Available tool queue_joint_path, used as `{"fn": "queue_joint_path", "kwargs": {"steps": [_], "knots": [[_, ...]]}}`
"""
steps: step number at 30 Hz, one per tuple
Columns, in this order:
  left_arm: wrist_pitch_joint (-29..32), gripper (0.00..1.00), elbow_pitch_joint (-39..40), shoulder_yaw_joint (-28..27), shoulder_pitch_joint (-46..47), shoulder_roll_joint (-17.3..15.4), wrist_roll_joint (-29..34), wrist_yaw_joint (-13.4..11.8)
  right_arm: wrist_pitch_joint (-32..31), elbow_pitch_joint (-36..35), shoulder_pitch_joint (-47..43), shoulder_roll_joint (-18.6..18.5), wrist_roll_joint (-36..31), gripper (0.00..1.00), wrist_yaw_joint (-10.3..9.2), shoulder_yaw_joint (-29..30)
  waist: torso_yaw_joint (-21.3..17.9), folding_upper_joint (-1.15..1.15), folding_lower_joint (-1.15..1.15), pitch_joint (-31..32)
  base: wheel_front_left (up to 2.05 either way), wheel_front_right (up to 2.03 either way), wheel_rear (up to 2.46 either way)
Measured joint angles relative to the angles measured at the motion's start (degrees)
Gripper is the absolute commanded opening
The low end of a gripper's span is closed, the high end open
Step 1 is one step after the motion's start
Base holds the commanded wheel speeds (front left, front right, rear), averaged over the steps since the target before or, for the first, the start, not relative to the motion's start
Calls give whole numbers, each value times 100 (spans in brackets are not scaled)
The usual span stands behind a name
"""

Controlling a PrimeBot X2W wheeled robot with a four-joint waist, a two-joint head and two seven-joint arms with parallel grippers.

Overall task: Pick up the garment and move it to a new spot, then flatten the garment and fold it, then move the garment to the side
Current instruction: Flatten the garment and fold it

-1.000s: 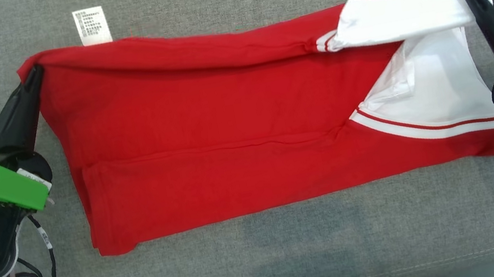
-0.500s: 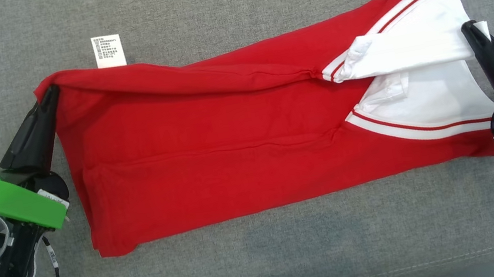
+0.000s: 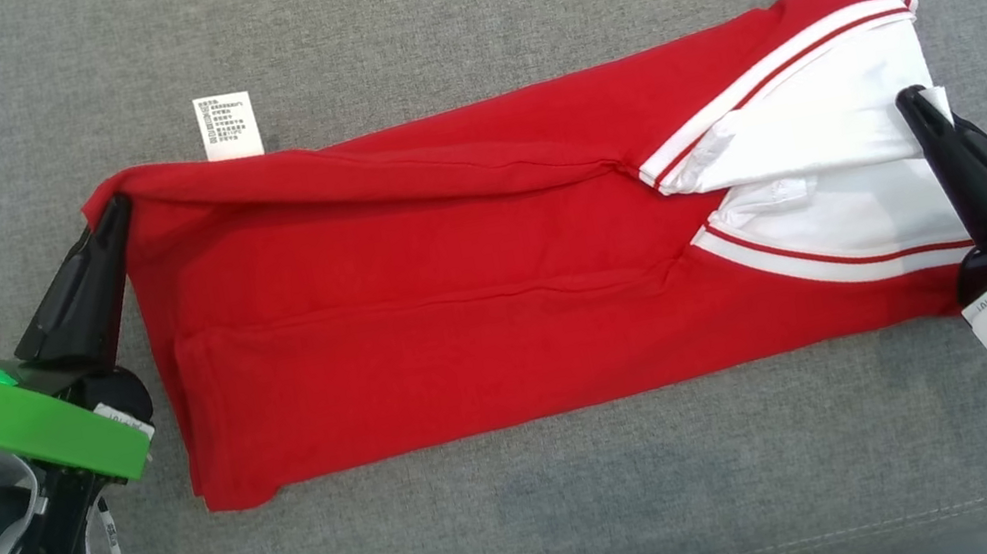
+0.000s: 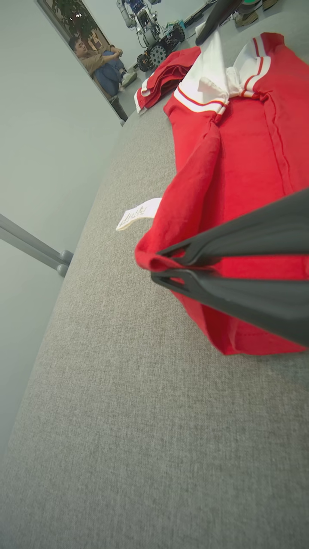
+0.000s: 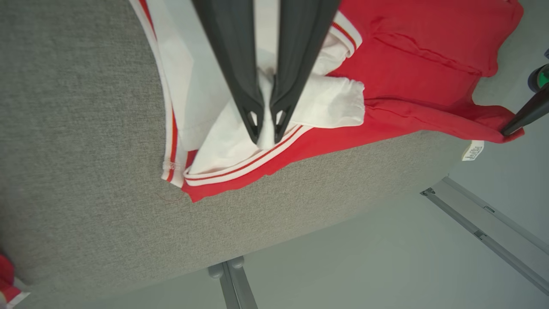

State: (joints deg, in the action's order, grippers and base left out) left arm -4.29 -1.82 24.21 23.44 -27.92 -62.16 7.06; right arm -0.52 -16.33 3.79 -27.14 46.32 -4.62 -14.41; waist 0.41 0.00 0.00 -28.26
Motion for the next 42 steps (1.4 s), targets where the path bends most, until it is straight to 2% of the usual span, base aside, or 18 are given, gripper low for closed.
{"fn": "queue_joint_path", "kwargs": {"steps": [12,13,14,15,16,27,31,33,35,36,37,39,42], "knots": [[-240,0,-63,252,-64,-76,1,0,4,110,-105,-22,-62,0,-2,-64,1,0,0,29,0,0,0],[-241,0,-68,294,-75,-86,1,0,-1,138,-107,-37,-83,16,-3,-76,2,0,0,29,0,0,0],[-242,0,-77,349,-87,-100,13,0,-1,162,-109,-53,-126,44,-3,-78,3,0,0,30,0,0,0],[-256,0,-91,386,-105,-107,41,0,0,176,-109,-67,-152,81,-3,-78,6,0,0,31,0,0,0],[-264,0,-102,409,-121,-115,56,0,-1,189,-109,-78,-155,100,-3,-78,9,0,0,32,0,0,0],[-441,0,-227,621,-147,-196,134,0,5,312,-111,-129,-196,100,-9,-46,36,0,0,81,0,0,0],[-494,3,-327,713,-266,-218,134,0,8,406,-208,-130,-194,100,-10,-23,44,0,0,164,0,0,0],[-541,11,-342,740,-347,-227,134,0,18,441,-268,-129,-194,100,-11,1,51,0,0,210,0,0,0],[-542,37,-369,777,-388,-253,134,0,57,483,-322,-124,-191,100,-11,30,58,0,0,257,0,0,0],[-543,45,-381,795,-408,-269,134,0,59,508,-335,-123,-185,100,-12,42,61,0,0,281,0,0,0],[-545,57,-397,810,-431,-291,134,1,76,523,-339,-122,-182,100,-12,48,64,0,0,304,0,0,0],[-587,99,-456,847,-490,-343,134,1,107,554,-342,-111,-162,100,-12,59,69,0,0,352,0,0,0],[-592,100,-541,893,-552,-412,185,1,124,584,-371,-58,-143,100,-12,57,80,0,0,419,0,0,0]]}}
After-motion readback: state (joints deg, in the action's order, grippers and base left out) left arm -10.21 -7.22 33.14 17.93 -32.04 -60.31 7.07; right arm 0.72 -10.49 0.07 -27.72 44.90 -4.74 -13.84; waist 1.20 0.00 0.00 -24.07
